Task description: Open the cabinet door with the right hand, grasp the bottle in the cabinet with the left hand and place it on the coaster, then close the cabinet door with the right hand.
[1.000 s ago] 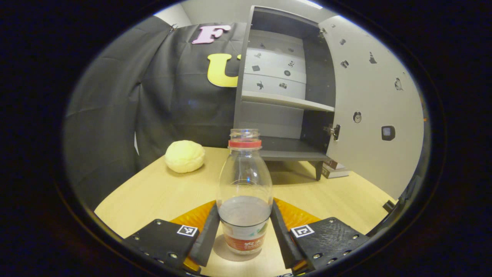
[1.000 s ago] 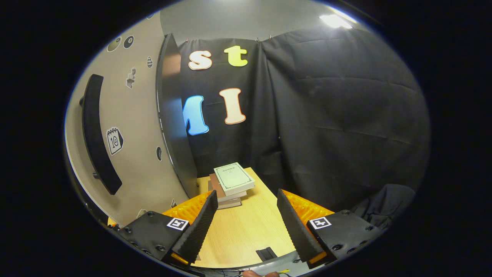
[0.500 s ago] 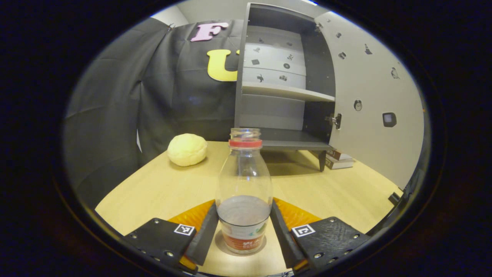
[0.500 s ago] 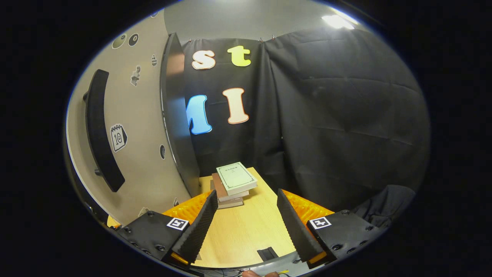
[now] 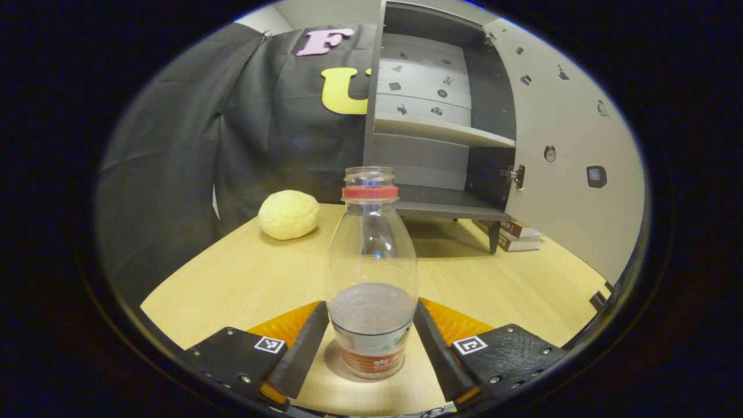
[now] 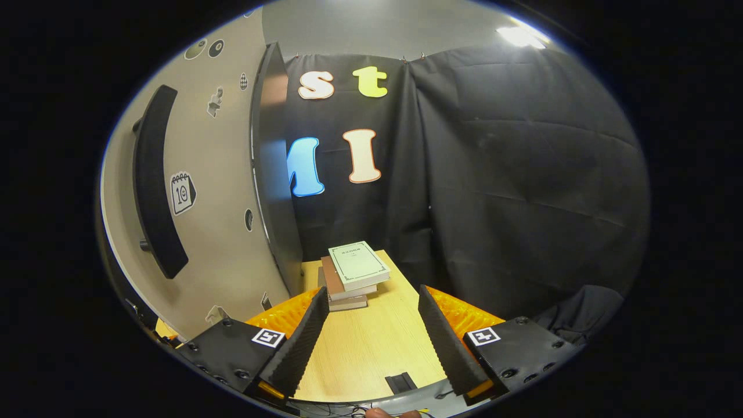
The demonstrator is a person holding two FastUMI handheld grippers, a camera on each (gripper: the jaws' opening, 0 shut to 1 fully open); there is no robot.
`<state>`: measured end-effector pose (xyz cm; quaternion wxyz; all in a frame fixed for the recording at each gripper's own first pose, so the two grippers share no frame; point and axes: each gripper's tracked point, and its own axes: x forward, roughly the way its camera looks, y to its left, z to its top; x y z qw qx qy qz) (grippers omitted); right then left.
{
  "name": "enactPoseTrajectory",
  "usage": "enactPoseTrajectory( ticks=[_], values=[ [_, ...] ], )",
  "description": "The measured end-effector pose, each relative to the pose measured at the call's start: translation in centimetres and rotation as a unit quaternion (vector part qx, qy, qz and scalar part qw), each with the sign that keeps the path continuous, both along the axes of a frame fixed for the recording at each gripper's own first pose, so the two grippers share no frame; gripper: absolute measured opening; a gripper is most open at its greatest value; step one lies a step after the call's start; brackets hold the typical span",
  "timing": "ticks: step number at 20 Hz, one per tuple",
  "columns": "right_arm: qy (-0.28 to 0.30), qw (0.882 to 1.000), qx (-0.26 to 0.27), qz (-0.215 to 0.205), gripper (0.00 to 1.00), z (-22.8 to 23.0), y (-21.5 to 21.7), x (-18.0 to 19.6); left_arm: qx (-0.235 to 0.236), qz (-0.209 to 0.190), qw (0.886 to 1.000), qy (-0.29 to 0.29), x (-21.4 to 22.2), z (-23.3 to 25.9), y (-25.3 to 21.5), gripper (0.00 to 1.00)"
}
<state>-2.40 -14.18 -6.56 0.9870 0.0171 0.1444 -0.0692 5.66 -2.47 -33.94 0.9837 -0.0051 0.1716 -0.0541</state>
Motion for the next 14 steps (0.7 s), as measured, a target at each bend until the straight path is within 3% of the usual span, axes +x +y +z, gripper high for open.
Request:
enactPoseTrajectory(
  ticks=[12, 14],
  values=[
    [-0.002, 1.000, 0.011, -0.014, 0.98, -0.5, -0.3, 0.7, 0.020, -0.026, 0.999, 0.004, -1.7, 2.4, -0.6, 0.87],
    [0.001, 1.000, 0.007, -0.017, 0.98, -0.6, -0.6, 0.9, 0.023, -0.030, 0.999, 0.010, -2.5, 2.8, -0.5, 0.92]
  ],
)
